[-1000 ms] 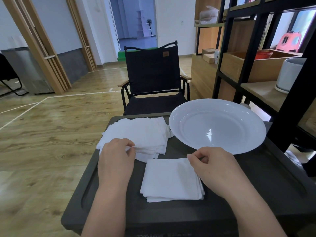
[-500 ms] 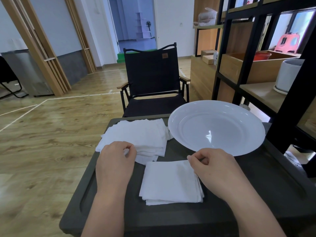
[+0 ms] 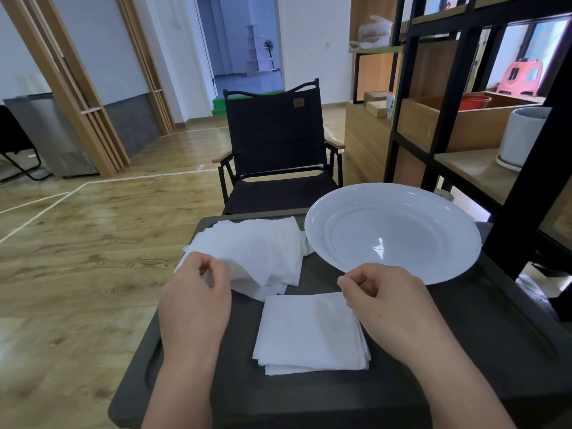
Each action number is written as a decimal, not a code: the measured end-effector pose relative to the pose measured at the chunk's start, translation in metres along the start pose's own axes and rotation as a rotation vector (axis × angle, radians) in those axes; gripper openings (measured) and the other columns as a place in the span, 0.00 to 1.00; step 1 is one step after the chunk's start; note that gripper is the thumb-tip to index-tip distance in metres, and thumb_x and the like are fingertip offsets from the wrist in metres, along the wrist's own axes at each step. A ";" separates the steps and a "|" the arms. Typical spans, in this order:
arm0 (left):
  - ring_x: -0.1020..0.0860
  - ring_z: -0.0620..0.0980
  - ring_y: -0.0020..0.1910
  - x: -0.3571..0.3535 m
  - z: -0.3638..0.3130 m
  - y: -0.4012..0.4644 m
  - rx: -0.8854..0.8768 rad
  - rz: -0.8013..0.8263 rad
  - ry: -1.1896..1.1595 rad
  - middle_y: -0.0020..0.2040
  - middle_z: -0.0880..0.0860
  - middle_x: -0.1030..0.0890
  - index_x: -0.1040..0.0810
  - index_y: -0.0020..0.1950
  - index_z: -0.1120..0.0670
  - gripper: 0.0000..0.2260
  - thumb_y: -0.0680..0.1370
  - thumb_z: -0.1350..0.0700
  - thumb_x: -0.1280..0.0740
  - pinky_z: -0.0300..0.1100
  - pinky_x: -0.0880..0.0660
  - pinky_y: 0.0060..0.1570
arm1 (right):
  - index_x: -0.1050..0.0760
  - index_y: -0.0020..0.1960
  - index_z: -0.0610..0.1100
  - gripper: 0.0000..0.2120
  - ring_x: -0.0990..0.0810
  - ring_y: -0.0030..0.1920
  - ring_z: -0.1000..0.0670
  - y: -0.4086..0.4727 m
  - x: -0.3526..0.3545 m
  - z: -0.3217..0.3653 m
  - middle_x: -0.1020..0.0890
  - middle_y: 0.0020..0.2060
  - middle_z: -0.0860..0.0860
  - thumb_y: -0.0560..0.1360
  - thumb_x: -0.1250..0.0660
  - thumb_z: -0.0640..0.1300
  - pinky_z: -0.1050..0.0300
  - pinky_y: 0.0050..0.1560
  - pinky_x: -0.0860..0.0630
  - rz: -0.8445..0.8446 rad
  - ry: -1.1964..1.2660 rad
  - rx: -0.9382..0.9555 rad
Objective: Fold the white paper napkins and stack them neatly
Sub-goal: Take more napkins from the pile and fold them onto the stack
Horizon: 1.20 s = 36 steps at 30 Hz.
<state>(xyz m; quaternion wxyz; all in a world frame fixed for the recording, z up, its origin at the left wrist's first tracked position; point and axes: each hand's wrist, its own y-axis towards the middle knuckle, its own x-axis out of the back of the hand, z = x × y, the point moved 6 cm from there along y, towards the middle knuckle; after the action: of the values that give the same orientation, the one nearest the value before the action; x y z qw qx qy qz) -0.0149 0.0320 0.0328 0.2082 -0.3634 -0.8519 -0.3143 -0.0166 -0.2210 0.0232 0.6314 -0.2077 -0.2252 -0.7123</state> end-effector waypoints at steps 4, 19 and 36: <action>0.27 0.44 0.34 0.013 -0.002 -0.001 0.041 -0.098 -0.171 0.34 0.48 0.24 0.27 0.43 0.54 0.11 0.81 0.52 0.43 0.39 0.33 0.33 | 0.20 0.42 0.51 0.09 0.21 0.37 0.58 0.000 -0.002 0.002 0.18 0.35 0.54 0.78 0.35 0.51 0.66 0.34 0.30 0.007 0.019 0.003; 0.25 0.41 0.33 -0.001 0.006 0.005 -0.214 0.173 -0.009 0.32 0.41 0.22 0.17 0.45 0.50 0.05 0.78 0.54 0.33 0.32 0.35 0.33 | 0.20 0.43 0.53 0.07 0.24 0.32 0.58 -0.004 -0.019 0.012 0.21 0.31 0.56 0.77 0.35 0.51 0.68 0.33 0.31 0.047 -0.006 0.051; 0.36 0.37 0.57 -0.023 -0.049 -0.037 -0.559 0.527 0.260 0.57 0.35 0.33 0.26 0.57 0.37 0.13 0.74 0.51 0.34 0.32 0.32 0.48 | 0.20 0.55 0.55 0.08 0.24 0.48 0.58 -0.009 -0.053 0.028 0.23 0.49 0.58 0.77 0.35 0.50 0.66 0.47 0.27 0.039 -0.224 0.184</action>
<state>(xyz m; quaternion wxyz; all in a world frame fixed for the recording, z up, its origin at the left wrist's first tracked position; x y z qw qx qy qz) -0.0216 -0.0326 0.0399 0.2807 -0.5691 -0.5781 -0.5130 -0.0191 -0.1614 0.0144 0.6323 -0.2317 -0.3544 -0.6488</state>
